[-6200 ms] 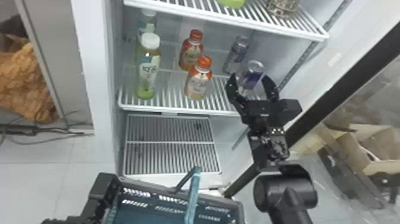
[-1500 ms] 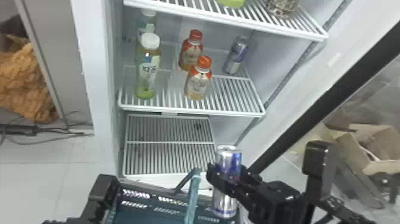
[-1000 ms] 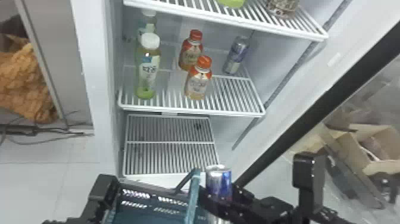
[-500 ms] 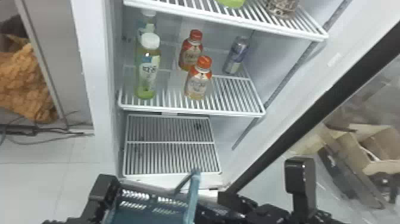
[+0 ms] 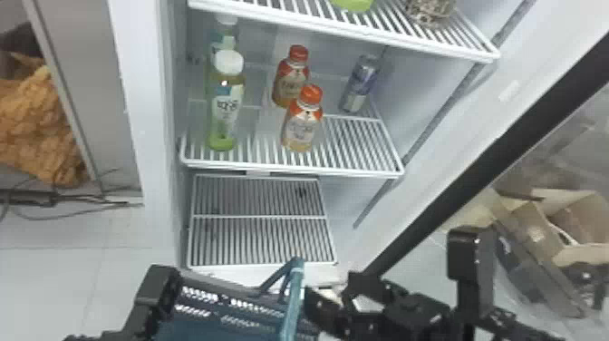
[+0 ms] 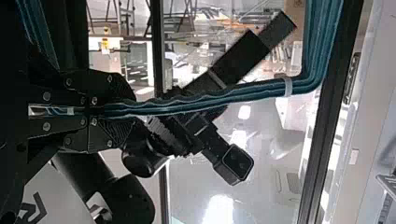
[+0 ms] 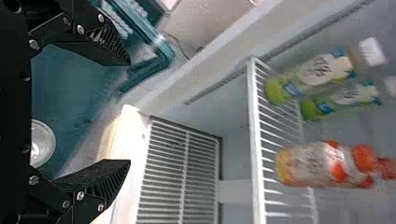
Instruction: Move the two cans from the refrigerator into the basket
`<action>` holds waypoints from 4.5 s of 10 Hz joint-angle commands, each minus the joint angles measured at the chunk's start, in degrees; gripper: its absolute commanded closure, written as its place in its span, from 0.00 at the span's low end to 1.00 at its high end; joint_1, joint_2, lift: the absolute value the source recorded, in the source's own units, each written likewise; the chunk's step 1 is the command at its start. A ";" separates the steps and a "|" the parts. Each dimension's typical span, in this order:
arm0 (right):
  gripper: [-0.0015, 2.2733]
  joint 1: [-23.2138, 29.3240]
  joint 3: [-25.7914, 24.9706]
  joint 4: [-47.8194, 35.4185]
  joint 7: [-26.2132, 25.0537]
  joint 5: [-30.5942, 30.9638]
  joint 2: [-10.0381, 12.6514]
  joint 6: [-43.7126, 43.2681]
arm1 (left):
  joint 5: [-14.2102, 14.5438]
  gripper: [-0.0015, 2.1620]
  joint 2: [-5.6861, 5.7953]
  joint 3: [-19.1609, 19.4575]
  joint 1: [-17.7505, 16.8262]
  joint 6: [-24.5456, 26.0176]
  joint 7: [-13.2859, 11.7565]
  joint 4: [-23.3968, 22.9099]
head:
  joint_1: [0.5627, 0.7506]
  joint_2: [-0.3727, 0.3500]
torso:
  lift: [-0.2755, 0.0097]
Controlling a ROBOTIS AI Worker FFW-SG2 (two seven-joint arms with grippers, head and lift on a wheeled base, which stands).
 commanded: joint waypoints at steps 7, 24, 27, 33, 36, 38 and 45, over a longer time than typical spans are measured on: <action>0.12 -4.35 -0.81 6.27 0.00 7.22 0.99 -21.07 | -0.12 0.56 -0.07 0.11 0.14 0.74 0.00 0.00 | 0.70 0.03 | 0.03; 0.11 -27.98 9.59 52.25 -3.43 15.11 -0.86 -74.09 | 0.00 0.56 -0.07 -0.23 -0.42 0.74 0.35 0.42 | 0.70 0.03 | 0.03; 0.12 -31.49 10.73 56.75 -4.66 16.94 -1.38 -74.09 | 0.11 0.56 0.01 -0.23 -0.42 0.74 0.35 0.42 | 0.70 0.03 | 0.03; 0.12 -39.51 13.59 64.77 -6.07 19.56 -2.44 -75.07 | 0.34 0.56 0.10 -0.23 -0.56 0.74 0.35 0.42 | 0.70 0.03 | 0.03; 0.12 -42.18 13.82 66.60 -6.24 19.11 -2.53 -75.07 | 0.46 0.56 0.19 -0.23 -0.70 0.74 0.35 0.42 | 0.70 0.03 | 0.03; 0.12 -44.71 14.73 69.13 -6.42 19.11 -2.79 -75.07 | 0.46 0.56 0.28 -0.23 -0.84 0.74 0.35 0.42 | 0.70 0.03 | 0.03; 0.11 -53.01 18.84 79.53 -8.53 18.19 -3.76 -76.48 | 0.46 0.56 0.28 -0.23 -1.12 0.74 0.35 0.42 | 0.70 0.03 | 0.03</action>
